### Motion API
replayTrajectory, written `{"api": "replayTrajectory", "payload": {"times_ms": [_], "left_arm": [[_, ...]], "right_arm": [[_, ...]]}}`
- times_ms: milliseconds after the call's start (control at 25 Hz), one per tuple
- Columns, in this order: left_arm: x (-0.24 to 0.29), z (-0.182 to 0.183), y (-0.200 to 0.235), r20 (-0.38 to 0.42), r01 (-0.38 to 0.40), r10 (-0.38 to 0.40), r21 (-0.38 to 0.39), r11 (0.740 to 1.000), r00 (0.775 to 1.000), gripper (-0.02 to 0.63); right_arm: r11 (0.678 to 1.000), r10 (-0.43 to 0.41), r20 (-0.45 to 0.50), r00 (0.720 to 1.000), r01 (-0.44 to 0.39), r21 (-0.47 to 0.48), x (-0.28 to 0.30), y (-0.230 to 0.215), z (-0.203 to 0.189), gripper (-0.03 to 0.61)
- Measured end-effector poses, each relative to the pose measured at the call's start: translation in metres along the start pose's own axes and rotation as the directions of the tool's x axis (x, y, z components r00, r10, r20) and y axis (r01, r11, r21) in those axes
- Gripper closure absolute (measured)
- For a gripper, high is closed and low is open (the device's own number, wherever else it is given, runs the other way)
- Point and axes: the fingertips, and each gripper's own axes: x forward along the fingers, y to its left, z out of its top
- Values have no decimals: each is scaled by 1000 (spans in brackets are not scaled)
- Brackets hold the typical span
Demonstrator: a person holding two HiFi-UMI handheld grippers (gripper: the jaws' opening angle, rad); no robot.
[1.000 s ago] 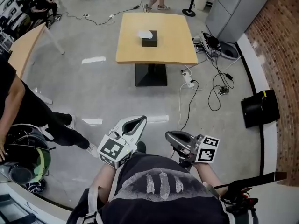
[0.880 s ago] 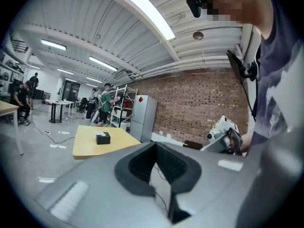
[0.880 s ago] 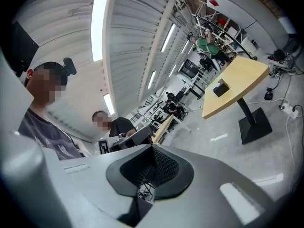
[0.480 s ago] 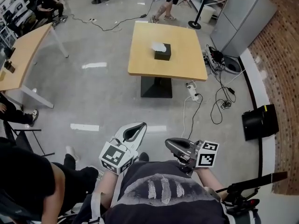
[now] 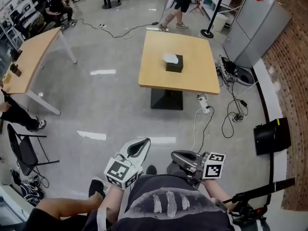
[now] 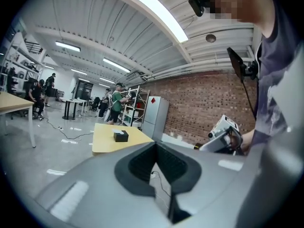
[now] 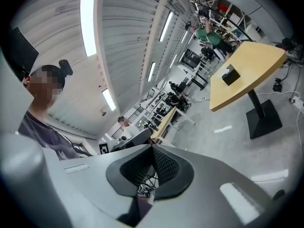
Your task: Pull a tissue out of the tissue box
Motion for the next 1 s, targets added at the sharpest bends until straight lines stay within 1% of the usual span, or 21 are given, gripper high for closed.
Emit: {"api": "replayTrajectory", "payload": {"times_ms": [120,240,400,520,680,800,880,1000], "left_arm": [[7,2,4,-16,-37,37,-1,999,999,612],[23,7,3,-32,-61,62,6,998,998,612],[53,21,-6,-44,-64,65,21,998,997,612],[83,30,-16,-58,-61,63,40,997,996,612],[123,41,-26,-69,-67,72,65,996,995,612],[152,47,-30,-79,-70,76,82,994,994,612],[167,49,-33,-93,-78,86,88,993,992,612],[177,49,-33,-107,-115,125,93,989,986,612]], "right_arm": [[999,44,-20,999,-44,0,2,-5,9,581],[997,77,-18,997,-77,9,-4,-16,25,581],[994,109,18,994,-110,30,-21,-30,53,581],[991,131,44,990,-132,28,-37,-44,75,581],[986,162,57,985,-163,21,-57,-66,101,581],[984,174,67,982,-177,37,-70,-86,117,581],[982,179,66,982,-182,46,-79,-97,126,581],[977,208,35,978,-209,45,-83,-106,135,581]]}}
